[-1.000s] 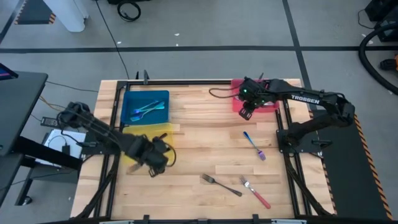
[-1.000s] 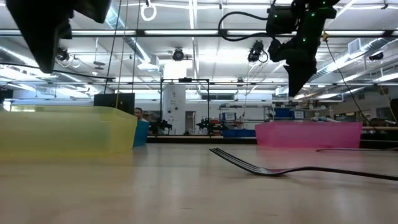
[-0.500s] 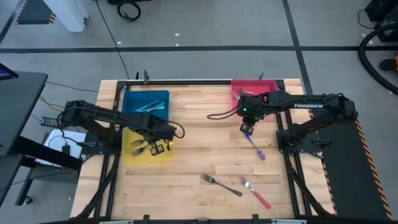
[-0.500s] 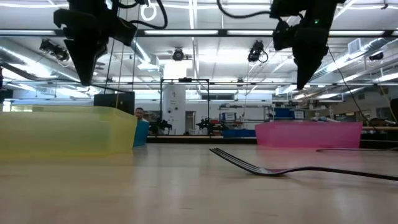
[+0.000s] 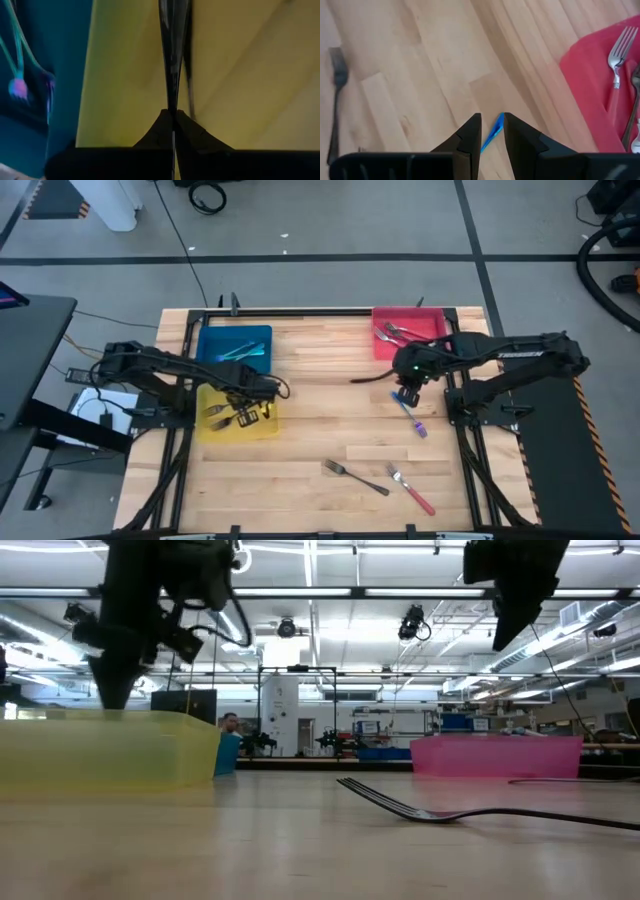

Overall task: Sort silverware by color (type)
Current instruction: Put the black fork into the yellow bin, then put the blue fork into the blue bin

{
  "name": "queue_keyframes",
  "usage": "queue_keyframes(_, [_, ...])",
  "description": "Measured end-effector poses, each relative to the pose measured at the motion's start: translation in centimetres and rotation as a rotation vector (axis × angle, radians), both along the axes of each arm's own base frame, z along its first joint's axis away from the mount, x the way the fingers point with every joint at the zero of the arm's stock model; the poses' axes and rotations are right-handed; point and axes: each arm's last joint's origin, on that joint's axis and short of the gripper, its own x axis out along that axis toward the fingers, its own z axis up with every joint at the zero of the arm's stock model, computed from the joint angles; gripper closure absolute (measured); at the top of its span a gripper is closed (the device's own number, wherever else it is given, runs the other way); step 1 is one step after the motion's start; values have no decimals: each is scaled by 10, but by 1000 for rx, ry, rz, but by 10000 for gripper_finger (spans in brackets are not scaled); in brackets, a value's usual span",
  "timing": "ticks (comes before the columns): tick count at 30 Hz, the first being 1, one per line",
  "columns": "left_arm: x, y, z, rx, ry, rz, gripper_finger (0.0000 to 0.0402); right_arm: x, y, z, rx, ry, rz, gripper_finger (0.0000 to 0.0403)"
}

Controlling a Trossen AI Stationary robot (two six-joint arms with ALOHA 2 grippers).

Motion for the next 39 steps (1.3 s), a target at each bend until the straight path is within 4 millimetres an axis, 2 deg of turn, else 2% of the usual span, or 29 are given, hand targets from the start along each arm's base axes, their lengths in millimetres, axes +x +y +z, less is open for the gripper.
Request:
queue_keyframes(3, [-7, 0, -9, -15, -3, -4, 398, -5, 4, 4, 5, -23, 11, 313])
queue_keyframes(10, [-5, 2, -30, -68, -88, -54, 397, -11, 9, 6, 59, -28, -21, 313])
queue_keyframes(20, [-1, 10, -31, -65, -133, -23, 388, -21, 16, -2, 136, 98, -152, 313])
queue_keyframes(31, [7, 10, -31, -62, -205, -105, 306, -31, 27, -44, 149, 238, -237, 313])
queue_keyframes(39, [17, 10, -21, -59, -272, -109, 294, -29, 29, -73, 174, 205, -282, 305])
